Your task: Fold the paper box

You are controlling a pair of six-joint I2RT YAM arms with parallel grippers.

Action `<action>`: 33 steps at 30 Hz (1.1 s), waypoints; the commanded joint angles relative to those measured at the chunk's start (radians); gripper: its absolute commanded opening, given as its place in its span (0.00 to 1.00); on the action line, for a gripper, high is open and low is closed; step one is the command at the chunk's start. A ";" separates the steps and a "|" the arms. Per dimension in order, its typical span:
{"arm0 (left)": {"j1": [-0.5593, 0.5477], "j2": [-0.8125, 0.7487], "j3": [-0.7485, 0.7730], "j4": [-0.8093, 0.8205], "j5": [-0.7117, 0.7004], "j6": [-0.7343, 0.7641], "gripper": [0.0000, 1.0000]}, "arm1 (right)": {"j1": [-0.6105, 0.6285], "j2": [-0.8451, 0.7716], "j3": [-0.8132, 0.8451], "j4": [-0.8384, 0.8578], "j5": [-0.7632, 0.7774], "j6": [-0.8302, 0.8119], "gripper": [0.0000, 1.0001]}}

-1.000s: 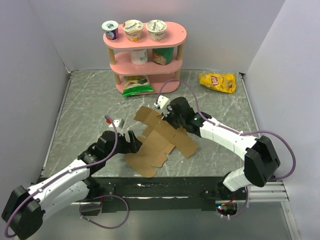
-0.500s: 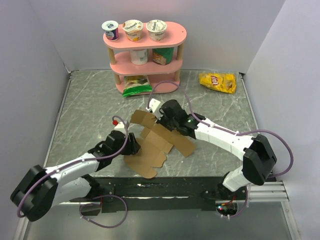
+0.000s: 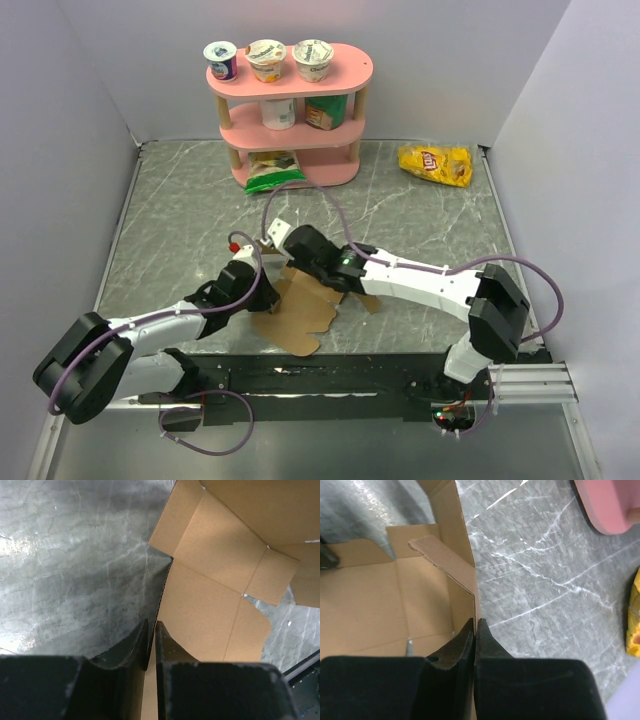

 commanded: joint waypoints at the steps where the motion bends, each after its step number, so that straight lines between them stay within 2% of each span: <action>1: 0.002 -0.012 0.009 0.089 -0.002 -0.051 0.16 | 0.080 0.050 0.062 -0.068 0.115 0.113 0.00; 6: 0.002 0.000 -0.009 0.115 0.000 -0.057 0.15 | 0.112 0.097 0.057 -0.072 0.109 0.172 0.00; 9: 0.002 -0.008 -0.003 0.091 -0.015 -0.051 0.22 | 0.111 0.111 0.040 -0.054 0.130 0.184 0.00; 10: 0.002 -0.015 -0.003 0.079 -0.035 -0.050 0.32 | 0.111 0.111 0.036 -0.048 0.143 0.181 0.00; 12: 0.002 -0.044 0.002 0.042 -0.058 -0.044 0.45 | 0.109 0.105 0.025 -0.031 0.167 0.173 0.00; 13: 0.004 -0.057 0.003 0.028 -0.086 -0.042 0.63 | 0.109 0.102 0.022 -0.026 0.172 0.162 0.00; 16: 0.005 -0.103 0.014 -0.010 -0.149 -0.027 0.81 | 0.109 0.088 0.014 -0.011 0.169 0.150 0.00; 21: 0.023 -0.099 0.026 0.080 -0.116 0.024 0.83 | 0.100 0.074 0.013 -0.008 0.137 0.153 0.00; 25: 0.065 -0.020 0.012 0.183 -0.011 0.015 0.71 | 0.088 0.073 0.014 -0.012 0.103 0.168 0.00; 27: 0.065 0.012 -0.001 0.251 0.020 0.016 0.69 | 0.080 0.073 0.014 -0.011 0.091 0.178 0.00; 33: 0.065 0.101 0.025 0.325 0.072 0.030 0.60 | 0.066 0.076 0.020 -0.015 0.061 0.190 0.00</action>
